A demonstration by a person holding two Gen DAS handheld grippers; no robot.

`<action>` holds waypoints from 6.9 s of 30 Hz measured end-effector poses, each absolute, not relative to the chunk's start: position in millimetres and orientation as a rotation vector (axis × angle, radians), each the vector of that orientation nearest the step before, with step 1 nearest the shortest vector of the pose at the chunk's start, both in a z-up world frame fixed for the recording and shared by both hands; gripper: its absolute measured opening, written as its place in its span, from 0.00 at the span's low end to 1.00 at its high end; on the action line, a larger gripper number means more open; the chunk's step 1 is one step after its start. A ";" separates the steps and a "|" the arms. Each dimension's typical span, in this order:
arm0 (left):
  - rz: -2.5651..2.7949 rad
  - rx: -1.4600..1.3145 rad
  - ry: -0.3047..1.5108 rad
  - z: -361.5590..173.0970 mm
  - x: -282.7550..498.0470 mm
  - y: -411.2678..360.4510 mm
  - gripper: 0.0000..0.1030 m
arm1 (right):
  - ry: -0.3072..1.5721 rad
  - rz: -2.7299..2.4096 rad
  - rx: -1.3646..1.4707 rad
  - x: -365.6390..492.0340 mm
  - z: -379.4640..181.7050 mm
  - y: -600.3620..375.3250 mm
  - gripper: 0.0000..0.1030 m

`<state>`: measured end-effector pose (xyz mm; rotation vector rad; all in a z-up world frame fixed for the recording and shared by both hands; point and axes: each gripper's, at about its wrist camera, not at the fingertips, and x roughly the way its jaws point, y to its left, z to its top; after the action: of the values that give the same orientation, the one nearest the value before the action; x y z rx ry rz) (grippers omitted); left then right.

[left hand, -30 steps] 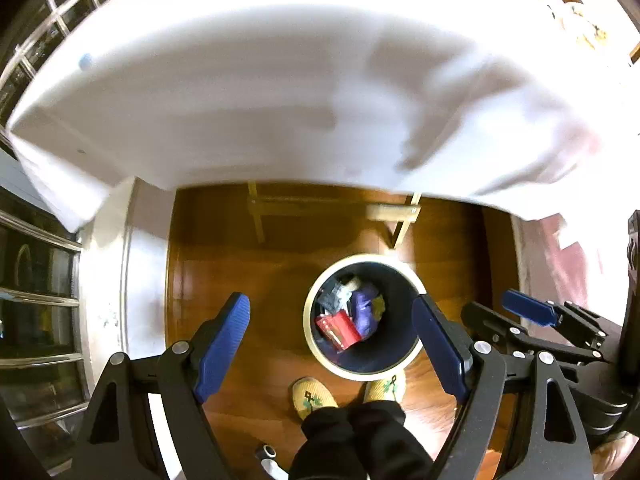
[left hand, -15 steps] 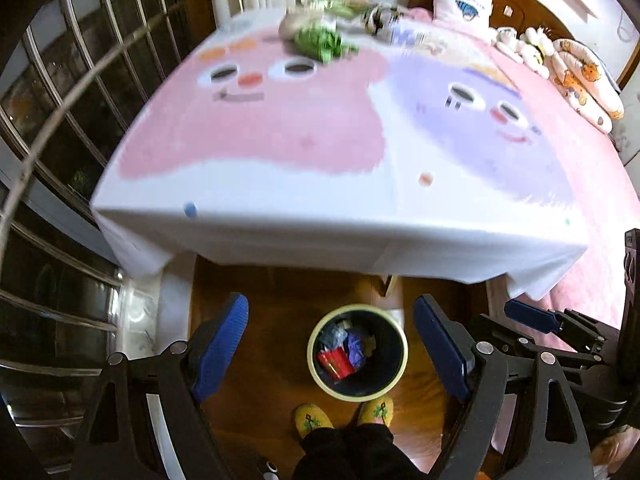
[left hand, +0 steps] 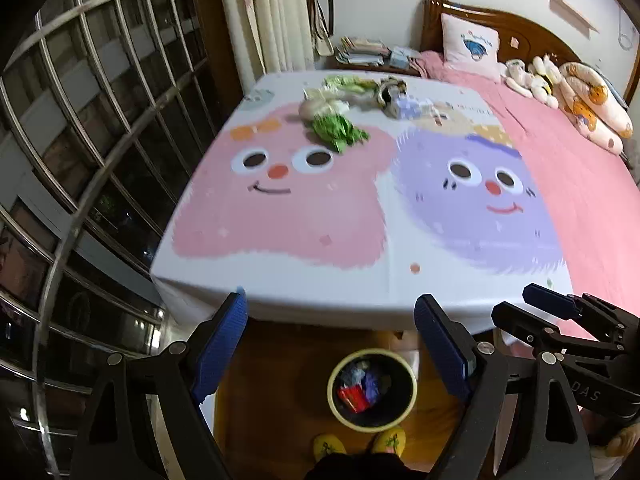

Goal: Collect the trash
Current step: 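Raise both tools back toward the table, then grasp the white crumpled paper with left while right grasps green paper, then carry the white and green papers down over the bin, then open both grippers to drop the papers into the bin, then raise both tools back toward the table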

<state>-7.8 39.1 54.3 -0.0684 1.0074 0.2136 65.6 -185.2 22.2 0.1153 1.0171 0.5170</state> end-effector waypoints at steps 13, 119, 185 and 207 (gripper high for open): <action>0.235 -0.047 0.929 92.3 49.2 75.9 0.84 | 0.893 0.536 0.043 142.3 79.8 -156.1 0.53; -0.291 0.064 1.112 -17.5 151.6 71.0 0.64 | 1.030 0.121 0.294 117.3 0.5 -135.1 0.37; -0.180 0.072 1.358 -299.1 9.8 20.5 0.88 | 1.421 -0.013 0.515 4.4 -356.2 -181.6 0.59; -0.156 0.046 1.076 -34.5 -5.4 38.1 0.88 | 1.164 0.092 0.399 -12.2 -80.2 -181.8 0.59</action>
<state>-5.4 38.1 -34.5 0.0460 1.0760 -0.1559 -12.2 -181.8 -80.2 0.3990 1.1643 0.0923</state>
